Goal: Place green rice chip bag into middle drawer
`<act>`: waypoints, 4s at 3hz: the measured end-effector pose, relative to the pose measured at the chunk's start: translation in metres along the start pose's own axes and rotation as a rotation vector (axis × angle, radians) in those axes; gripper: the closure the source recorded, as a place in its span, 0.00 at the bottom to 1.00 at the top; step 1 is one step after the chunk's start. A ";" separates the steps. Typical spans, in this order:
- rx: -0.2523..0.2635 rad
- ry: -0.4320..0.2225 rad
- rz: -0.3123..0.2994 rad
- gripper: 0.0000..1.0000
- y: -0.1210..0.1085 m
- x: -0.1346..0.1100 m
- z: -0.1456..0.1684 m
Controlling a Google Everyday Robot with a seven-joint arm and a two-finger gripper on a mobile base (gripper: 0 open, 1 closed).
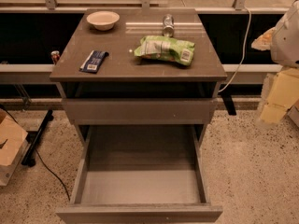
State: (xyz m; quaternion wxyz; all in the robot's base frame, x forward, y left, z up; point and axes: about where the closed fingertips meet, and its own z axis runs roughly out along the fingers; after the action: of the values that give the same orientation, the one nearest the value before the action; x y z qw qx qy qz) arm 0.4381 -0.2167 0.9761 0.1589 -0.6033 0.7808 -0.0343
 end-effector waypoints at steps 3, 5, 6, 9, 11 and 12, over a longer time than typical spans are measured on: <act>0.066 -0.177 0.050 0.00 -0.035 -0.032 0.025; 0.098 -0.262 0.070 0.00 -0.069 -0.049 0.048; 0.107 -0.264 0.050 0.00 -0.074 -0.061 0.056; 0.155 -0.480 0.135 0.00 -0.152 -0.118 0.114; 0.156 -0.574 0.231 0.00 -0.223 -0.132 0.163; 0.117 -0.583 0.274 0.00 -0.250 -0.138 0.192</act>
Offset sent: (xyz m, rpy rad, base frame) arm 0.0385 0.0277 -0.0102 0.1548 -0.0897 -0.0095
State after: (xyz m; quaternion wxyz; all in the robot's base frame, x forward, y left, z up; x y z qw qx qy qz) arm 0.7569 -0.1263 0.8838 0.4135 -0.4670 0.7729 0.1167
